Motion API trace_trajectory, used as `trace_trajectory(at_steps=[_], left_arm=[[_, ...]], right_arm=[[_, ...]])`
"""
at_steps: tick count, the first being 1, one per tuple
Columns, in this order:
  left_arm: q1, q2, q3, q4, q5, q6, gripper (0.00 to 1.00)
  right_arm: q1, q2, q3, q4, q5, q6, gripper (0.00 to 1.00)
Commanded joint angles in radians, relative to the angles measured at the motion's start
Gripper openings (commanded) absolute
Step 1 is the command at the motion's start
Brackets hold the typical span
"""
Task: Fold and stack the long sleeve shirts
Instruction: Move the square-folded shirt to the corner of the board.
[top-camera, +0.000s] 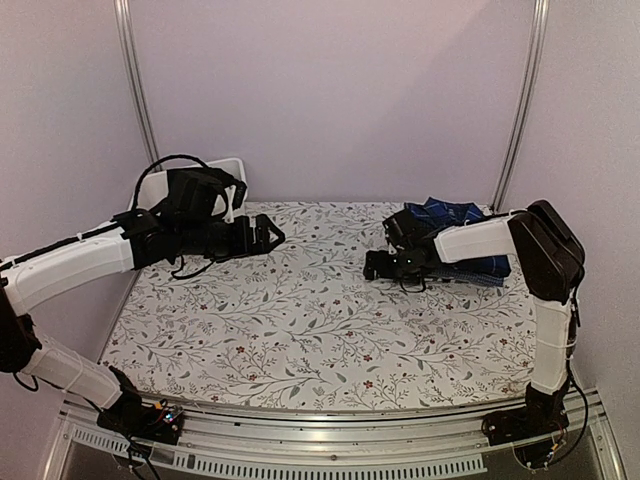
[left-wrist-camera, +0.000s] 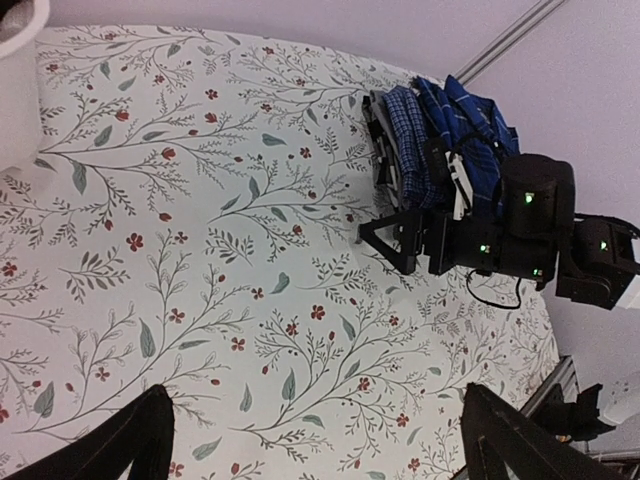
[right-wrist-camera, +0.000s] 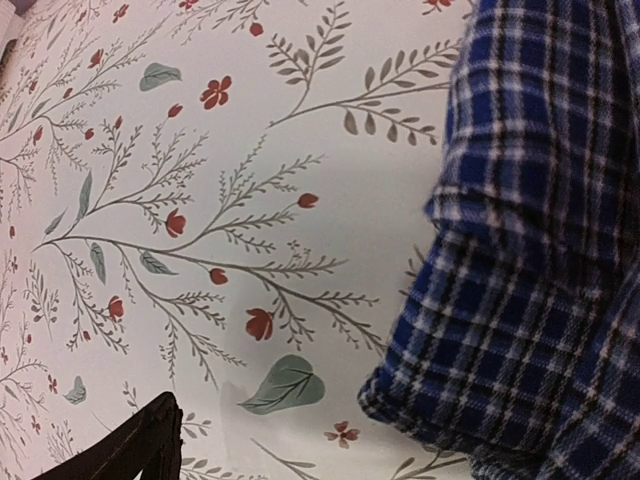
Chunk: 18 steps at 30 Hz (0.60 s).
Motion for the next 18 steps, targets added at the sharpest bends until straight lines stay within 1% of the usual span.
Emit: trace_trajectory(at_steps=[1,6,18], left_arm=[[0.014,-0.008,-0.004,-0.003,-0.001,0.0,1.0],[0.015,0.002,0.002,0.0,0.01,-0.001,1.0],[0.014,0.002,-0.003,0.002,0.018,-0.011,1.0]], right_arm=[[-0.054,-0.026,-0.071,-0.065,0.006,-0.047,0.99],[-0.109,-0.049,-0.099,-0.062,-0.008,-0.076,0.99],[-0.197,-0.025,-0.078,-0.065,-0.014,-0.127,0.99]])
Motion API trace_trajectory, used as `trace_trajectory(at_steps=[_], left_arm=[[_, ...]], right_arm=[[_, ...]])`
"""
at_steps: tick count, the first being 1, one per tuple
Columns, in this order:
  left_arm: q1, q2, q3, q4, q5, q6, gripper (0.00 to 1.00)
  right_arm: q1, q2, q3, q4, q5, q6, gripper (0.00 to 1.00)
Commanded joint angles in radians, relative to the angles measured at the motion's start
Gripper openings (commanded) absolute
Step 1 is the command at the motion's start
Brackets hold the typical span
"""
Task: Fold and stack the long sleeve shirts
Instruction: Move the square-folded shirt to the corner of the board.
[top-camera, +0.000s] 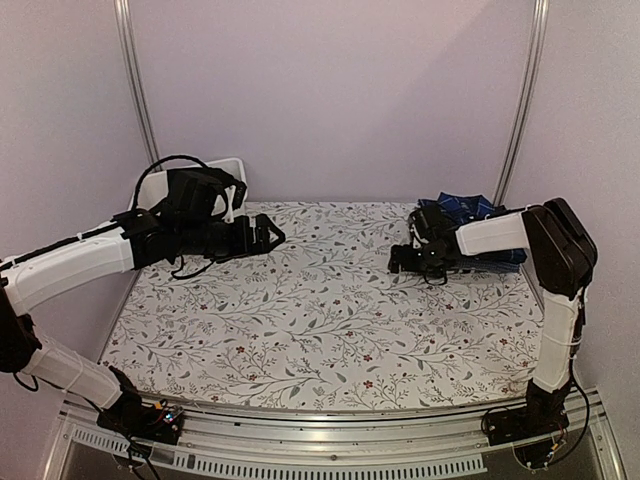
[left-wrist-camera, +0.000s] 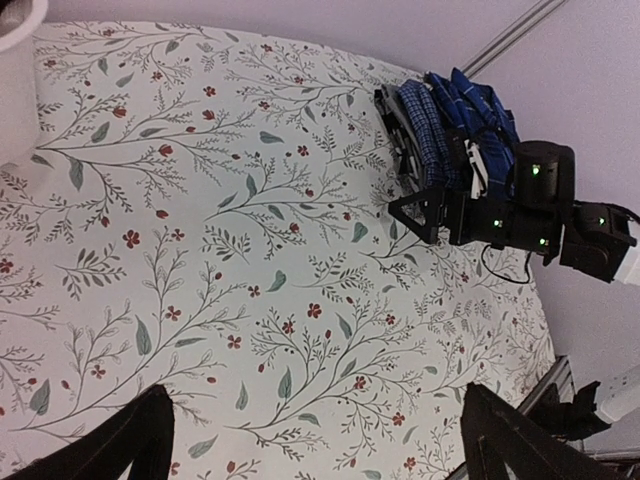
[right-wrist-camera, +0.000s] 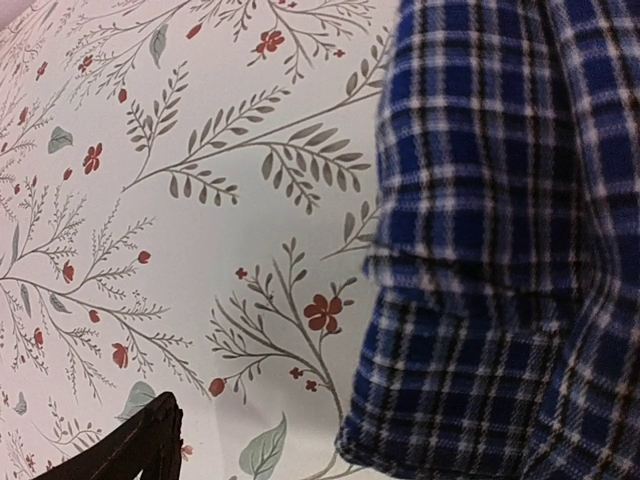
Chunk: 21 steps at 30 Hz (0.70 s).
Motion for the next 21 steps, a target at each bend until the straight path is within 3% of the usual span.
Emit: trace_trajectory(at_steps=[1,21], left_arm=[[0.013,0.002,-0.001,0.001,0.008,-0.002,1.0],[0.013,0.005,-0.008,0.0,0.007,-0.009,1.0]], right_arm=[[-0.049,0.021,-0.011,-0.069,0.013,-0.03,0.99],[-0.084,0.053,0.08,-0.095,0.0,-0.074,0.99]])
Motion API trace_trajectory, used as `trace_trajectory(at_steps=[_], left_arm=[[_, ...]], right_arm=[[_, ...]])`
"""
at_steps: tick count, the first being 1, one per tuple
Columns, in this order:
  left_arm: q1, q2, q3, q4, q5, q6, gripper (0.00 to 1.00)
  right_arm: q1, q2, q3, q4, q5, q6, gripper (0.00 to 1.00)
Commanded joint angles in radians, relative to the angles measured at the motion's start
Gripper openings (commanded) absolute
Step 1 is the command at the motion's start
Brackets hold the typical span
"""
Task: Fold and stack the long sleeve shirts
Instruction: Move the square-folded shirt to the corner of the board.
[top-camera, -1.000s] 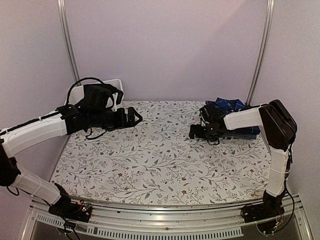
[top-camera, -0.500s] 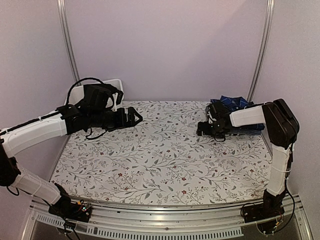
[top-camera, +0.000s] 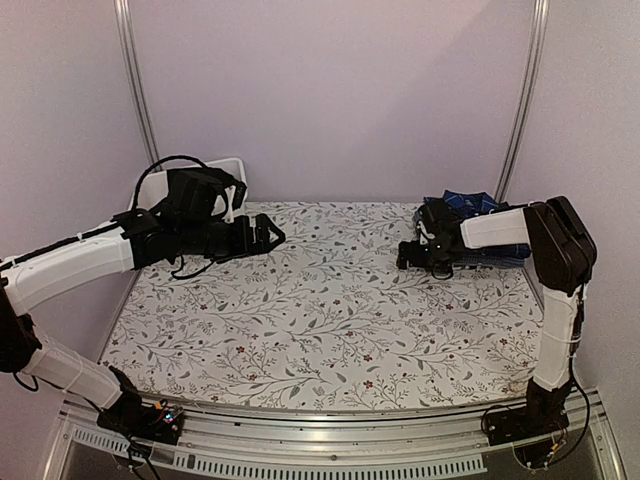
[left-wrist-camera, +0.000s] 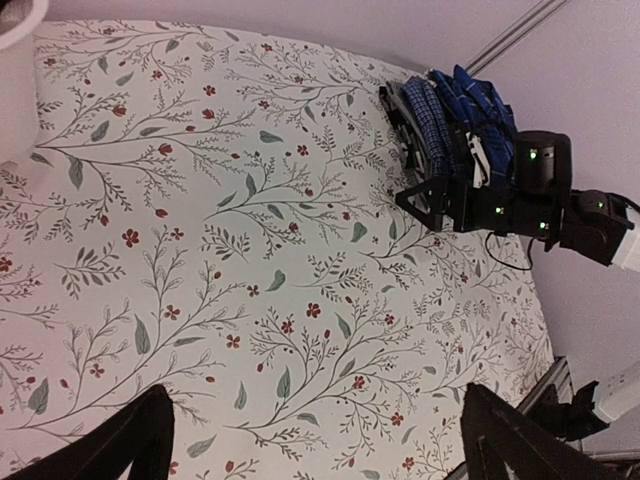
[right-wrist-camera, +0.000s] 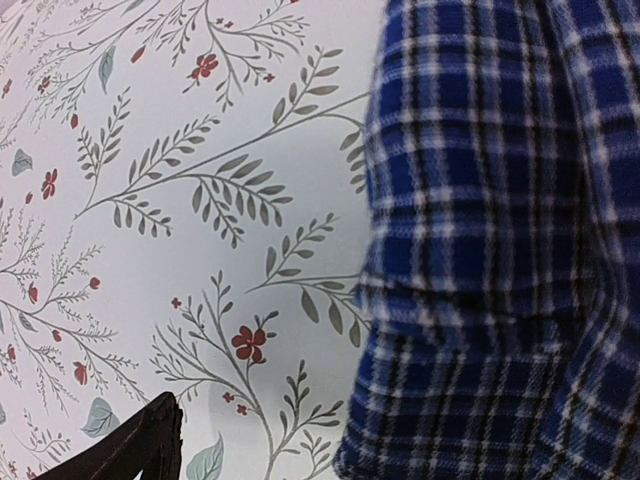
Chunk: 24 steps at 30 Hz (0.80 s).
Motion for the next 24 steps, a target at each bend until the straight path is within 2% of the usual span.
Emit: trace_trajectory(at_steps=[1,11,24], left_arm=[[0.014,0.005,-0.008,0.002,0.004,-0.003,1.0],[0.013,0.006,-0.009,0.007,0.006,-0.006,1.0],[0.013,0.023,-0.011,0.024,0.006,0.0,1.0]], right_arm=[[-0.02,0.029,0.033,-0.031,0.004,-0.01,0.99],[-0.01,-0.011,0.054,-0.056,-0.035,-0.001,0.99],[0.104,-0.204,0.021,-0.085,-0.029,0.038,0.99]])
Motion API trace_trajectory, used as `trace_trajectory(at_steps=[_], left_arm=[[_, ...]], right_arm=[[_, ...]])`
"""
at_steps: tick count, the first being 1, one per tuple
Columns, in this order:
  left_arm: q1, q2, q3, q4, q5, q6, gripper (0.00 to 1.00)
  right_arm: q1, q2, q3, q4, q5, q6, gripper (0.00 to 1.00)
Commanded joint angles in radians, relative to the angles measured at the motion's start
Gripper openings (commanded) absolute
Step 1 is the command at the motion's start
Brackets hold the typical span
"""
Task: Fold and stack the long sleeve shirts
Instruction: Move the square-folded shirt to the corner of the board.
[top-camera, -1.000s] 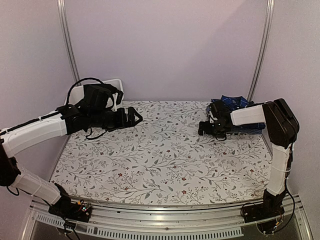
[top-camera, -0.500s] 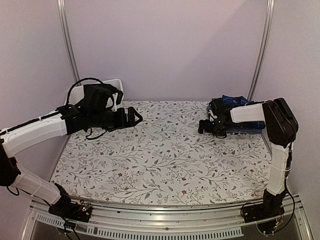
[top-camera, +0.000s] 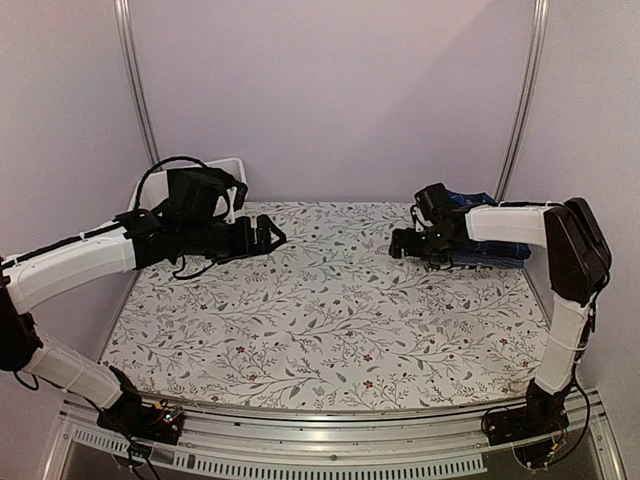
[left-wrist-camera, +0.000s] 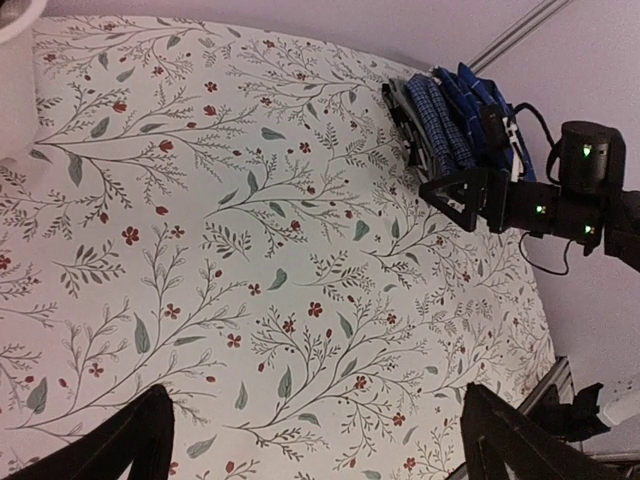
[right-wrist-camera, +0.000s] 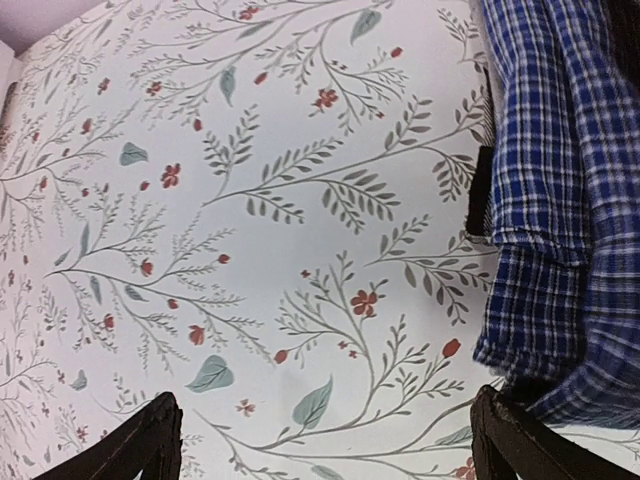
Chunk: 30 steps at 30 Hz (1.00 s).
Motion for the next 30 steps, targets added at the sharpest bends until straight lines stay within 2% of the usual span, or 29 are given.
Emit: trace_trajectory(at_steps=[1,15,30], left_arm=[[0.014,0.014,-0.011,0.021,0.005,0.004,1.0],[0.016,0.009,-0.015,0.039,0.004,0.033,1.0],[0.018,-0.067,-0.043,0.081,-0.024,0.081,1.0]], right_arm=[[0.052,-0.112,-0.015,0.002,0.0,0.025,0.99],[0.149,-0.368,-0.095,0.031,0.019,0.07,0.99],[0.151,-0.738,-0.277,0.088,0.068,0.066,0.99]])
